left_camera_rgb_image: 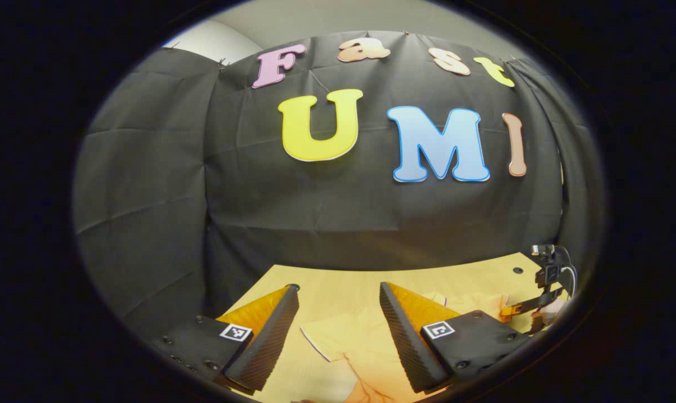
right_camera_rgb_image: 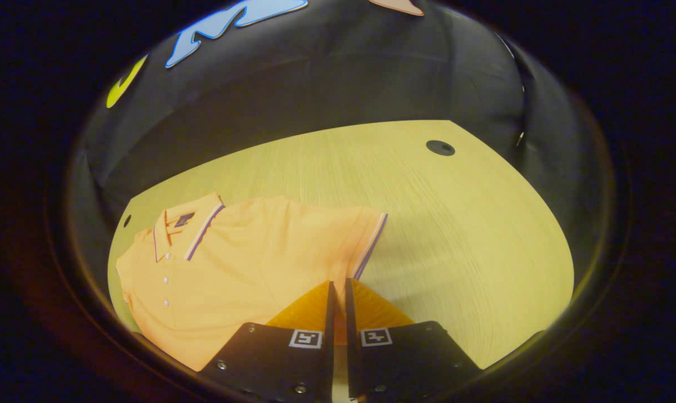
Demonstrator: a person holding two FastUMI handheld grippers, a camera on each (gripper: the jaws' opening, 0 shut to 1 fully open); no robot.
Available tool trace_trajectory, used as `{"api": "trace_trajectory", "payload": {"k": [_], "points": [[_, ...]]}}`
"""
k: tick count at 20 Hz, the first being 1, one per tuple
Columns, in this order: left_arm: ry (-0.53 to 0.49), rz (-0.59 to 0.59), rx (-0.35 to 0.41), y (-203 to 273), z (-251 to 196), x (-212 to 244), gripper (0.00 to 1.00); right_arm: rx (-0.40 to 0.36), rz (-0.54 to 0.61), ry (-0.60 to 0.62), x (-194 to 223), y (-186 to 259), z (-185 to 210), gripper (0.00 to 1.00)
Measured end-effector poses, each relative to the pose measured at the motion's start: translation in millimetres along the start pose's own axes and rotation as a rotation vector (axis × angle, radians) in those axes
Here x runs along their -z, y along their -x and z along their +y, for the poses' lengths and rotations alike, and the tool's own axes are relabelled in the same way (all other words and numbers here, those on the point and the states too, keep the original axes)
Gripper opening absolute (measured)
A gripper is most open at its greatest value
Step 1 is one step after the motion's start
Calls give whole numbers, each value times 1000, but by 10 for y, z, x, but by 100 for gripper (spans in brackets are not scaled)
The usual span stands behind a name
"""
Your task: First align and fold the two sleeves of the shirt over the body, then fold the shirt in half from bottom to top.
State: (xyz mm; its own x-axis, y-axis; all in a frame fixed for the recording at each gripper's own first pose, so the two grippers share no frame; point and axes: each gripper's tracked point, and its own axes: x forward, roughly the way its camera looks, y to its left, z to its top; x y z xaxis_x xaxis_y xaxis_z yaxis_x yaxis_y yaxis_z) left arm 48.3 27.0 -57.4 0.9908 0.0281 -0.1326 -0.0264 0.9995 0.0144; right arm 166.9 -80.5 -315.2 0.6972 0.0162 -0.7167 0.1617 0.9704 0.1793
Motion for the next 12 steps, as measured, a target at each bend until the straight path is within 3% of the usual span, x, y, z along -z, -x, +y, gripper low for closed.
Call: {"api": "trace_trajectory", "payload": {"k": [1,2,7,12], "points": [[2,2,0,-10,1,2,94,6,11,1,0,8,17,11],[4,2,-1,6,7,19,94,1,18,1,-11,-1,38,1],[5,4,-13,22,79,38,94,4,-38,55,-205,92,204,1],[21,16,-20,13,141,104,94,-109,-85,109,-400,242,775,1]]}}
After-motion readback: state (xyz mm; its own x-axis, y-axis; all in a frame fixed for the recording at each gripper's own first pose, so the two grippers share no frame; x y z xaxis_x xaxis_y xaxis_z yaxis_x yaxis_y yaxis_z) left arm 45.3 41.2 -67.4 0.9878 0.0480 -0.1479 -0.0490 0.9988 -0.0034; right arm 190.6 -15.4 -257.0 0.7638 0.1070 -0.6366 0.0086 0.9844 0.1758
